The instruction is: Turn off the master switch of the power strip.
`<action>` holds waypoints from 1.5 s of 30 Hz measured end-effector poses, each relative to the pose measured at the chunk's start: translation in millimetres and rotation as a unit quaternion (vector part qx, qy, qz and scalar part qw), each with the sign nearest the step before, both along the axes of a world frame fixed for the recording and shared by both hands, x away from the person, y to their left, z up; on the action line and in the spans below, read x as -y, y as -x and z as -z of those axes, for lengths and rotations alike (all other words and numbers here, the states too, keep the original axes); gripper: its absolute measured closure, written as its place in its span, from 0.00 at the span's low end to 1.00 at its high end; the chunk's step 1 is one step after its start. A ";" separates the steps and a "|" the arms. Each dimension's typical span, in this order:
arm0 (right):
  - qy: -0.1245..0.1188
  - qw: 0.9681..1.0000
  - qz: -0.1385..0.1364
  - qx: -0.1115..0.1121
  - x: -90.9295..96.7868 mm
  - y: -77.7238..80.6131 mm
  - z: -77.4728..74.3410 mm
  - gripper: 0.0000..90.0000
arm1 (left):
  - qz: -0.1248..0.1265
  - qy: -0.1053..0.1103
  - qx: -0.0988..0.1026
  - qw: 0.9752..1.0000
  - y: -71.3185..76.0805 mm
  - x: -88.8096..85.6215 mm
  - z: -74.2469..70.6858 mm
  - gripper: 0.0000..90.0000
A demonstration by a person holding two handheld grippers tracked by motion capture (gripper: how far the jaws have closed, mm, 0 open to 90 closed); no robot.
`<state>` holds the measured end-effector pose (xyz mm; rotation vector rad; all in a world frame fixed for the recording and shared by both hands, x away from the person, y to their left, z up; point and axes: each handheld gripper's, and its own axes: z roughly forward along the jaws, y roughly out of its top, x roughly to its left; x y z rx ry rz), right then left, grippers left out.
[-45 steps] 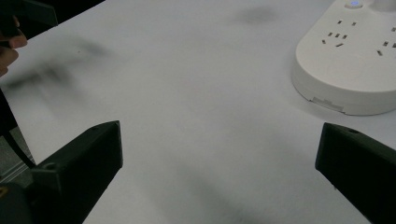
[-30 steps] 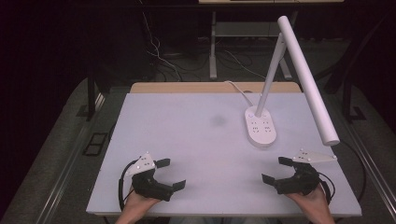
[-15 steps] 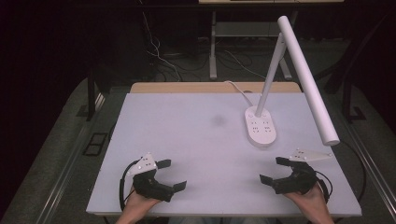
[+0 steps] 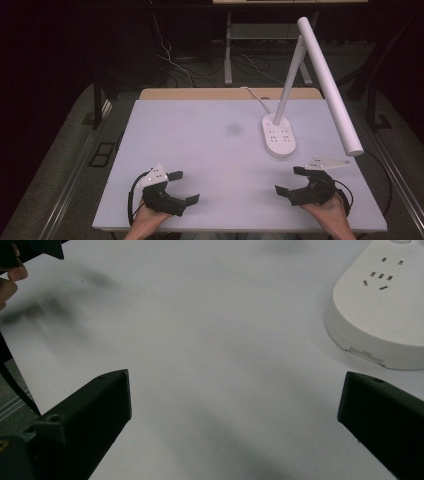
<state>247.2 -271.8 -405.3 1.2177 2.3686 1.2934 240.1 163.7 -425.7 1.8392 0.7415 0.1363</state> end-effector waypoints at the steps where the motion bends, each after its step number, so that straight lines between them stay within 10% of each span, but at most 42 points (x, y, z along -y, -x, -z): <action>1: 0.000 1.000 -0.001 -0.002 -0.9 -0.7 -0.2 0.00 | -0.001 0.001 -0.001 1.000 0.0 -0.1 0.1 0.00; 45: 0.037 0.999 -0.026 -0.003 -27.1 -57.8 -26.0 0.00 | -0.017 -0.001 0.002 1.000 -0.6 -5.7 -0.6 0.00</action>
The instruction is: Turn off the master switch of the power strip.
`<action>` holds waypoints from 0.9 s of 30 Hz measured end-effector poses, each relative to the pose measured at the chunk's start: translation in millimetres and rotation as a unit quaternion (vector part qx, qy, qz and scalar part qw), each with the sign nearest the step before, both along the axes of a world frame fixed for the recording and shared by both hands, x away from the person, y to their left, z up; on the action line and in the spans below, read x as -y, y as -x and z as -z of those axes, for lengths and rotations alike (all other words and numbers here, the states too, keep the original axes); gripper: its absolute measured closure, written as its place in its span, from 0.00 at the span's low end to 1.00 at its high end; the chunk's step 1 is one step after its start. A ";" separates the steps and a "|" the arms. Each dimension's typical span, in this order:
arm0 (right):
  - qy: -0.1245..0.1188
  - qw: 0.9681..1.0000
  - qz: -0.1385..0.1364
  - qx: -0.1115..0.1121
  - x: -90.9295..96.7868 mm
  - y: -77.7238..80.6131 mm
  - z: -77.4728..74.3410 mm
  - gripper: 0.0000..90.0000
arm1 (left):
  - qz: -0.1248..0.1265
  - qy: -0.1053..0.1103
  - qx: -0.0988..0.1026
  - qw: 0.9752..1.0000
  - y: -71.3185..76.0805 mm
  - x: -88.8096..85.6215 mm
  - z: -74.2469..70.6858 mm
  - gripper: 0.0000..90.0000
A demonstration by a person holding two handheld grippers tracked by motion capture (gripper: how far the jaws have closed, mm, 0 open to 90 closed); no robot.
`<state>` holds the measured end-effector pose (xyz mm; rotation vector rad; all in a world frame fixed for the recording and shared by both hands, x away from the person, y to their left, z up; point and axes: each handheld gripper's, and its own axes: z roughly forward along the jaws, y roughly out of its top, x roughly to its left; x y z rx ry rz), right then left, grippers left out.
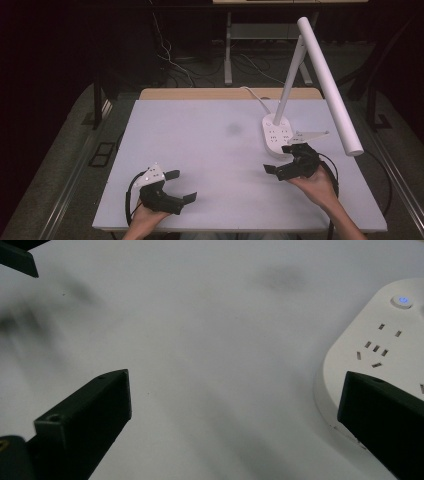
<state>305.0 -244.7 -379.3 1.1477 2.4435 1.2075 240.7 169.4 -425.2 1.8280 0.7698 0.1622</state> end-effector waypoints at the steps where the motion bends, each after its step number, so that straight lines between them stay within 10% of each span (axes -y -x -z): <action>1: 0.002 1.000 0.000 0.000 -0.5 -1.3 0.5 0.00 | 0.000 0.000 0.000 1.000 0.0 0.1 0.0 0.00; 27: 0.028 1.000 -0.004 -0.008 -16.3 -36.8 -9.7 0.00 | -0.002 0.001 0.000 1.000 0.3 -1.8 -0.5 0.00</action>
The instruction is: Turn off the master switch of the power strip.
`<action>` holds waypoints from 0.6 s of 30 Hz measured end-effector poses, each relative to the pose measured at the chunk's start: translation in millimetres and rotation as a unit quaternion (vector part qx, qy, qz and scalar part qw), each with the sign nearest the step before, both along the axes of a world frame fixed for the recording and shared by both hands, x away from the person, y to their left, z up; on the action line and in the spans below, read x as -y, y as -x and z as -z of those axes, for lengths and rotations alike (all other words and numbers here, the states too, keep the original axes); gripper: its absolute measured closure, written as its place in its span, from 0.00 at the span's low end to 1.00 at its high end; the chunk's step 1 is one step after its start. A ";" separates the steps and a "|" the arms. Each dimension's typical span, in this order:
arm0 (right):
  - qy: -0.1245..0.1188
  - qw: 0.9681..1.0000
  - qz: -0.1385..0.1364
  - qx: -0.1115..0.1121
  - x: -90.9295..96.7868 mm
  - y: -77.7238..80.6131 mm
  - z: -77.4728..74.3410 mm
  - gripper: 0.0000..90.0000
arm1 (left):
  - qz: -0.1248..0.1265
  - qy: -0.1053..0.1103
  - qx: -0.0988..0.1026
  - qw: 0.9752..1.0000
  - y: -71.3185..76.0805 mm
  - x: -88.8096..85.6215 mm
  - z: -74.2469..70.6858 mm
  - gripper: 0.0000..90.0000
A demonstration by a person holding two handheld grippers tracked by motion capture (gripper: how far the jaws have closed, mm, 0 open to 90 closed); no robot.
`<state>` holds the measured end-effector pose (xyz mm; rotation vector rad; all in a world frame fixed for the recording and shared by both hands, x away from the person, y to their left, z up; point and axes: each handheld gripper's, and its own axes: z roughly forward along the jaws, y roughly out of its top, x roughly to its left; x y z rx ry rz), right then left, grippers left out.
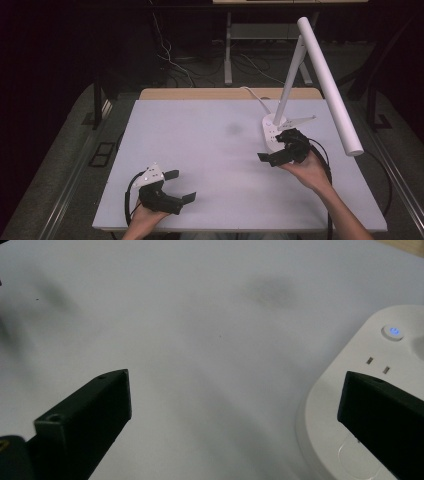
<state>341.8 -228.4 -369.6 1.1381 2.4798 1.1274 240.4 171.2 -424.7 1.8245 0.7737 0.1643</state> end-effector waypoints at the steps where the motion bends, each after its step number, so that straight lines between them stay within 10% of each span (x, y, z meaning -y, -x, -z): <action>1: 0.000 1.000 -0.005 0.006 -1.6 -3.4 -0.4 0.00 | 0.000 0.000 0.000 1.000 0.1 -0.1 -0.1 0.00; 18: 0.015 1.000 0.004 -0.011 -8.0 -29.1 4.4 0.00 | 0.001 0.003 0.001 1.000 0.7 -0.8 -0.7 0.00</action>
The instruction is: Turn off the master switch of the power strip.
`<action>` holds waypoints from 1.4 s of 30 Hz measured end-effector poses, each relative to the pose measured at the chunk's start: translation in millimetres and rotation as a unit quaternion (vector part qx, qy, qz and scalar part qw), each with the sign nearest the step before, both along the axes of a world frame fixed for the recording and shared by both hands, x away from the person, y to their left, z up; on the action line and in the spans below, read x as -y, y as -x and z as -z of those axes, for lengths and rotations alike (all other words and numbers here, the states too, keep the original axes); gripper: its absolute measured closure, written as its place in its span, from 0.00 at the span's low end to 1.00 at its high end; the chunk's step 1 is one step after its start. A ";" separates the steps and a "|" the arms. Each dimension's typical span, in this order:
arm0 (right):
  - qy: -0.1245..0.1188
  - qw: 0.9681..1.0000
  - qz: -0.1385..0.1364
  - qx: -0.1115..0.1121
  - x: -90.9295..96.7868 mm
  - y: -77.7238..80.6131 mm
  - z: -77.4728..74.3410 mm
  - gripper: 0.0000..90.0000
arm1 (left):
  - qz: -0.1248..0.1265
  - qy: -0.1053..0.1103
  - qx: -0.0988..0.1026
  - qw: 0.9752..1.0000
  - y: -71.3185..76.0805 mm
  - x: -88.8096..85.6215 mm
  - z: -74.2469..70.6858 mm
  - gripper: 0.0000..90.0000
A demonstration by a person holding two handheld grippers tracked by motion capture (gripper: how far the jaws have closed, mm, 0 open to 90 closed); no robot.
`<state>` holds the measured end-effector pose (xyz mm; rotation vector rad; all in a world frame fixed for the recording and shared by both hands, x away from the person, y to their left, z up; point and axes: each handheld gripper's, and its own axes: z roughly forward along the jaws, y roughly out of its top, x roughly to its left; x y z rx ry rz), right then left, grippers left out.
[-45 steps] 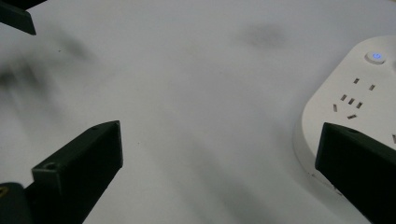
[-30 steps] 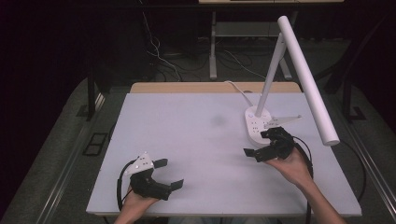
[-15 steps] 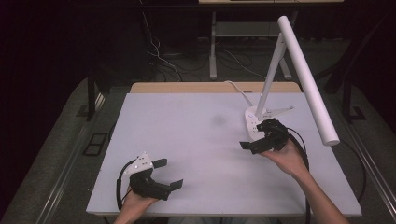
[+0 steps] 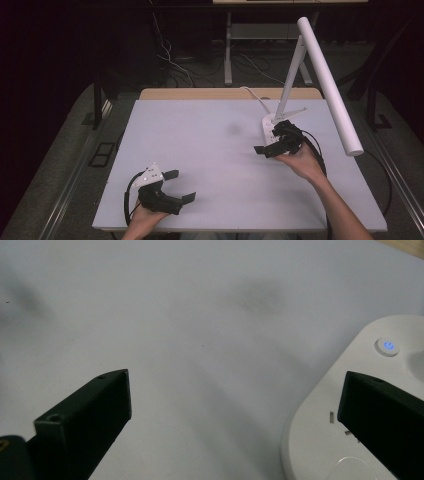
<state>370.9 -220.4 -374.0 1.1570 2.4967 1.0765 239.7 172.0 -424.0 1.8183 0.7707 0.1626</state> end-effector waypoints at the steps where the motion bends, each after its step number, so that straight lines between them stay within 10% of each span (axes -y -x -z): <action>1: 0.000 1.000 0.000 0.001 -0.2 -1.1 -0.2 0.00 | 0.000 0.000 0.000 1.000 -0.1 -0.1 0.0 0.00; 35: 0.041 0.999 0.018 -0.001 -15.3 -44.6 -16.9 0.00 | 0.000 0.001 0.000 1.000 -0.4 -1.6 -0.4 0.00; 42: 0.065 0.998 0.016 0.011 -20.4 -52.8 -22.3 0.17 | -0.002 0.003 0.001 1.000 0.1 -2.2 -0.9 0.00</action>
